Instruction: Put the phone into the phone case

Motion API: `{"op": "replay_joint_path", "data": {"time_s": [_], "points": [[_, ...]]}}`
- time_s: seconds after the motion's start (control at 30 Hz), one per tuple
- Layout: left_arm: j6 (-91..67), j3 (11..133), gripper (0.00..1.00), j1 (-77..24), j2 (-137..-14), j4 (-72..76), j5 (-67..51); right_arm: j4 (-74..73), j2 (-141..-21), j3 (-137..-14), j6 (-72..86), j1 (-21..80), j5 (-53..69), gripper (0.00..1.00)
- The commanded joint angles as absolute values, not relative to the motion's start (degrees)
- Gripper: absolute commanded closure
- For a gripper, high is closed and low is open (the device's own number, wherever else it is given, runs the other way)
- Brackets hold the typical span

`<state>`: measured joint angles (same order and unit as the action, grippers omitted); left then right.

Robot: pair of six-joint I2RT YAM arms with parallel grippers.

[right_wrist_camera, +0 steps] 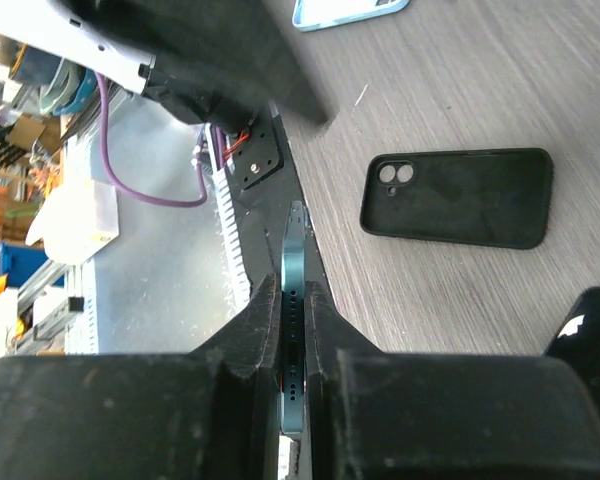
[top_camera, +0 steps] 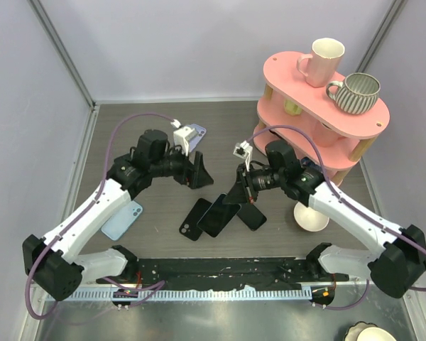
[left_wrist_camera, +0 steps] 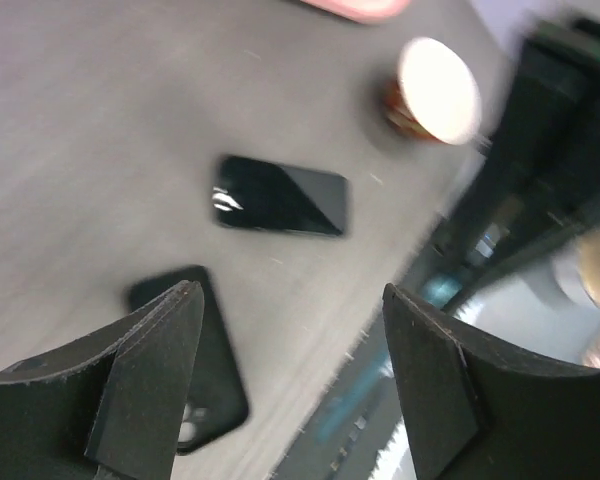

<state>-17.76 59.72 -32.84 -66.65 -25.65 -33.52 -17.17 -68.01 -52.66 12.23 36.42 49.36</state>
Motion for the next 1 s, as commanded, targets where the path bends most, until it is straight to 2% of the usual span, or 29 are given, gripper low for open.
{"op": "replay_joint_path", "data": {"time_s": [0.0, 0.03, 0.17, 0.3, 0.43, 0.57, 0.7, 0.8, 0.97], "points": [[-18.36, 67.31, 0.26, -30.07, -72.21, -30.05, -4.69, -13.10, -61.53, -51.51, 18.19, 36.47, 40.29, 0.99], [-19.07, 70.11, 0.28, -28.93, -74.25, -31.54, -0.48, -12.83, -59.61, -50.72, 19.93, 36.47, 38.43, 0.99], [-23.46, 73.83, 0.34, -19.54, -84.09, -31.30, -0.44, -9.69, -55.55, -48.17, 23.90, 36.47, 30.86, 0.99], [-22.51, 76.72, 0.34, -16.44, -92.53, -28.39, 6.06, -2.39, -51.86, -42.38, 30.49, 36.47, 27.69, 0.99], [-21.19, 86.12, 0.36, -15.56, -102.81, -31.20, 7.20, 2.46, -48.17, -39.90, 33.05, 36.47, 26.72, 0.99], [-20.31, 91.75, 0.38, -15.56, -111.94, -31.47, 8.00, -3.13, -46.06, -41.48, 29.19, 36.47, 24.18, 0.99], [-17.59, 97.28, 0.39, -15.38, -117.14, -30.68, 6.51, -5.80, -44.30, -42.36, 27.07, 36.47, 24.43, 0.99], [-13.98, 99.83, 0.39, -14.94, -119.69, -29.45, 1.07, -6.59, -43.77, -42.28, 26.28, 36.47, 24.78, 0.99], [-15.03, 105.11, 0.44, -14.94, -124.80, -33.13, 0.44, -8.34, -42.54, -42.54, 25.40, 36.47, 23.82, 0.99]]}}
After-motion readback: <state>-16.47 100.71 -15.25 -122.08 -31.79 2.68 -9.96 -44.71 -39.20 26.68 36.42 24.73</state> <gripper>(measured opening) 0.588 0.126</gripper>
